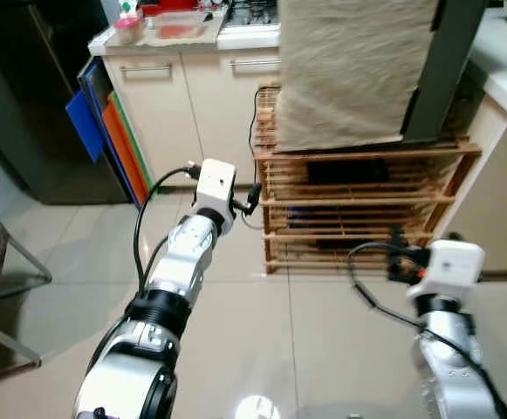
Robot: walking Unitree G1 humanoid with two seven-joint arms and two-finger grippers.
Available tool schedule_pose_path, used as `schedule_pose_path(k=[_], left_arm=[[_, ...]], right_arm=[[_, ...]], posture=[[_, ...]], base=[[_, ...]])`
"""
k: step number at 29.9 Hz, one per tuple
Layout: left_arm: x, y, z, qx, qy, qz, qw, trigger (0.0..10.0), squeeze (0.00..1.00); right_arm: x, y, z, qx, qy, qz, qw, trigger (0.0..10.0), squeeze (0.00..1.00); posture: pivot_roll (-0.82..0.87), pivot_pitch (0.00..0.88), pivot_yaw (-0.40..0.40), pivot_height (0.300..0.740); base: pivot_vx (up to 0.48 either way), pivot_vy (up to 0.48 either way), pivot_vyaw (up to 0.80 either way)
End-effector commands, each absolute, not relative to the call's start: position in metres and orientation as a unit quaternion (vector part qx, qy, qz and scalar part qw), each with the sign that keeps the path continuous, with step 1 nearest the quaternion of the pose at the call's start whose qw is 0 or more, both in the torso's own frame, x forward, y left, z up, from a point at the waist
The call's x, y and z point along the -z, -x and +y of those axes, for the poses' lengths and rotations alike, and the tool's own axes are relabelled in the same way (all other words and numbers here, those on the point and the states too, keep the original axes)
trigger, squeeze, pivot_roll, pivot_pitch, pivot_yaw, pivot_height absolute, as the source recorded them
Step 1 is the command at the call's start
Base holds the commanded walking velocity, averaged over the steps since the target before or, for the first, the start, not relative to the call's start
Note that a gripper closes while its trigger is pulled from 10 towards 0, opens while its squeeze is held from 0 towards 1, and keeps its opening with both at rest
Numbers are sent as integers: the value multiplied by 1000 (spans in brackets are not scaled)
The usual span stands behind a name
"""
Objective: Restocking fridge
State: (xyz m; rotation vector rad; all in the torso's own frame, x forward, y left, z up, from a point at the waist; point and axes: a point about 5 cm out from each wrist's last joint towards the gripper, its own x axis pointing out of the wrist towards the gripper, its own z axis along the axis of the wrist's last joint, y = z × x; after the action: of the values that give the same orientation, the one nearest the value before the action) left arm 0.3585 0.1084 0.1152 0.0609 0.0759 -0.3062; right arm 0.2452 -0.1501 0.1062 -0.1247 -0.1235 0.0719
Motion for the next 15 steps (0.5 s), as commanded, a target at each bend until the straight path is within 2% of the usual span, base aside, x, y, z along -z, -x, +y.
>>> schedule_pose_path(k=[1, 2, 3, 5, 7, 15], left_arm=[[-125, -361, 103, 157, -21, 16, 987, 10000, 0], [-125, -361, 103, 157, -21, 16, 987, 10000, 0], [-125, -362, 102, 150, -19, 19, 988, 10000, 0], [-125, -362, 102, 148, -17, 19, 989, 10000, 0], [-124, -362, 98, 148, -15, 19, 989, 10000, 0], [-118, -358, 94, 158, -5, 29, 987, 10000, 0]], right_arm=[[-114, -241, -130, -100, 98, -87, 986, 8078, 0], [-114, -241, -130, -100, 98, -87, 986, 8078, 0], [-116, -237, -116, -125, 107, -89, 982, 10000, 0], [-117, -236, -113, -133, 108, -91, 981, 10000, 0], [-125, -233, -106, -159, 143, -121, 969, 10000, 0], [-130, -242, -123, -125, 146, -92, 977, 10000, 0]], posture=[[-117, 7, 107, 723], [-117, 7, 107, 723], [-113, 8, 102, 723], [-113, 8, 102, 723], [-107, 8, 93, 723], [-111, 21, 97, 723]], base=[[480, 0, 0], [480, 0, 0], [480, 0, 0], [480, 0, 0], [480, 0, 0], [480, 0, 0]])
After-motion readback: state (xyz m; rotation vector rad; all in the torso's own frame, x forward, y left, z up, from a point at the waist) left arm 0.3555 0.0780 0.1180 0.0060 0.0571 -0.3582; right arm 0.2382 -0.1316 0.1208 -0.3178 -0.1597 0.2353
